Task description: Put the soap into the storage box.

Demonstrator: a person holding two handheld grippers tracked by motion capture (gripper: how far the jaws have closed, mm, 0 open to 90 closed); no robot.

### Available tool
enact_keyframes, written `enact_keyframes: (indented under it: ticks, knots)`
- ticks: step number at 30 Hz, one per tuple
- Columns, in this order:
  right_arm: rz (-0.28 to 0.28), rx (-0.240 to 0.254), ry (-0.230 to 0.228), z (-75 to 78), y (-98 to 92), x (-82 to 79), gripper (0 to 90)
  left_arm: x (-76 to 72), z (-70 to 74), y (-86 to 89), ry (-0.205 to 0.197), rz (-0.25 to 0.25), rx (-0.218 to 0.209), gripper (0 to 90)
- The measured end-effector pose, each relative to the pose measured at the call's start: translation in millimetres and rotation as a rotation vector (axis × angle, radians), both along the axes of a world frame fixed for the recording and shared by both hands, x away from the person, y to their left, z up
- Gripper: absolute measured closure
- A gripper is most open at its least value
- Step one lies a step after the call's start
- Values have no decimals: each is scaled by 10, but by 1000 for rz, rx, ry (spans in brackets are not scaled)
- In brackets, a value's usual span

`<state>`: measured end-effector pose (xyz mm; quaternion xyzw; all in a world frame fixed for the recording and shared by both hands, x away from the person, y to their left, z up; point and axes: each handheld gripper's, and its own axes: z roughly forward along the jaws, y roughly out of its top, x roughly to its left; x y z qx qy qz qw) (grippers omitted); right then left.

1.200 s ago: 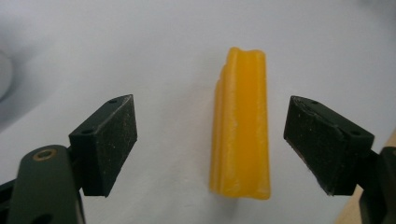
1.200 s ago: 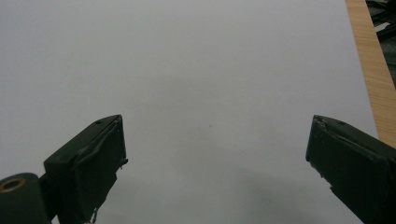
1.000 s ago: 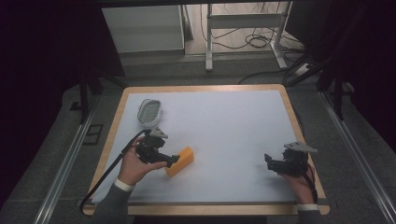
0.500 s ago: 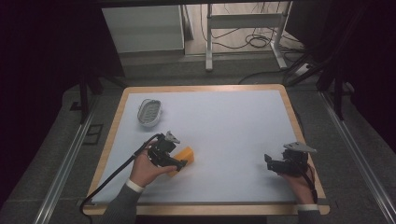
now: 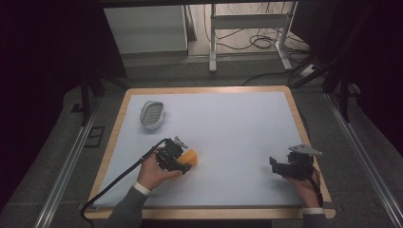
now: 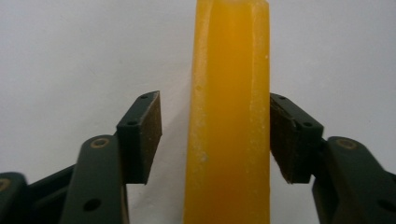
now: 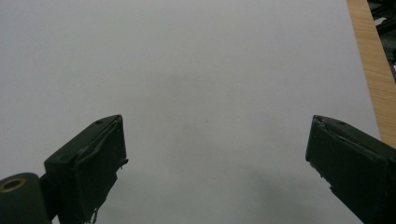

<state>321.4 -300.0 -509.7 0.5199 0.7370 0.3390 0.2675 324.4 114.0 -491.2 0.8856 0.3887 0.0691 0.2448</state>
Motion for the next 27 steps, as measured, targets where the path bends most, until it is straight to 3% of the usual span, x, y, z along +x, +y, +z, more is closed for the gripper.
enact_keyframes:
  ticks: [8,9,16,27]
  knots:
    - [5,-4,5,-10,19,4,51,26,-54,-49,35,-17,28,567]
    - [1,-5,4,-8,16,3,51,18,-53,-54,25,-20,26,594]
    - [-6,-6,-2,4,6,-3,51,2,-46,-41,16,-28,37,611]
    - [-14,-5,-3,8,-6,-3,52,29,49,135,5,-3,-18,611]
